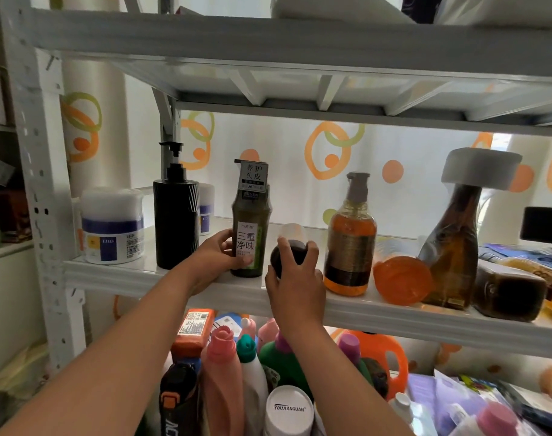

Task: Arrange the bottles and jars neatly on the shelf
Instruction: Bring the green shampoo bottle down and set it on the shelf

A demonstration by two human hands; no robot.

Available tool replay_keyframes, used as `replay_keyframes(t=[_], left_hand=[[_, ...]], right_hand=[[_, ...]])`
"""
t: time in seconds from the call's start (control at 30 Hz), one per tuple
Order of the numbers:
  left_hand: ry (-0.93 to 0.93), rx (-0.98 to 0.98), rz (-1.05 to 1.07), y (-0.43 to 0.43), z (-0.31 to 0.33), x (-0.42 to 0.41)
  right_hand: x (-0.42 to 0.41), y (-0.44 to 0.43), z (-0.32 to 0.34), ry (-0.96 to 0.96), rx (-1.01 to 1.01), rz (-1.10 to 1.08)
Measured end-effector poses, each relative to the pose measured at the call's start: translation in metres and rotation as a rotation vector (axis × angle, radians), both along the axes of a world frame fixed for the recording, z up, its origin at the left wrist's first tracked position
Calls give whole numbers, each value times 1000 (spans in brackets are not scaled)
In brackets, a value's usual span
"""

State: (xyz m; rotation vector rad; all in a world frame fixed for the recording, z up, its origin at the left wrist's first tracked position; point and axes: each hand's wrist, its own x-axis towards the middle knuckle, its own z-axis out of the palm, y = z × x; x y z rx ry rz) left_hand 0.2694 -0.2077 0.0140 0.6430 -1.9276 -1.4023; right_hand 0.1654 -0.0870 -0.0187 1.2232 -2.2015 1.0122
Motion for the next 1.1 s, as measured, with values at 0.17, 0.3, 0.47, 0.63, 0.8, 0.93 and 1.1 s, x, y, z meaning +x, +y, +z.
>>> replay_keyframes(t=[0.17, 0.3, 0.47, 0.63, 0.8, 0.93, 1.1], left_hand=[[5, -24, 11, 2, -1, 0], [-2, -31, 2, 1, -2, 0], [-11, -87, 9, 0, -5, -1], [-31, -131, 6, 4, -4, -3], [-38, -167, -12, 8, -3, 0], [50, -219, 101, 12, -2, 21], [302, -404, 710, 8, -5, 68]], right_hand=[[0, 6, 4, -27, 1, 42], [2, 14, 9, -12, 46, 28], [1, 20, 12, 28, 103, -40], [0, 22, 6, 66, 109, -94], [0, 20, 6, 91, 125, -130], [-2, 24, 4, 111, 136, -127], [5, 24, 6, 168, 187, -152]])
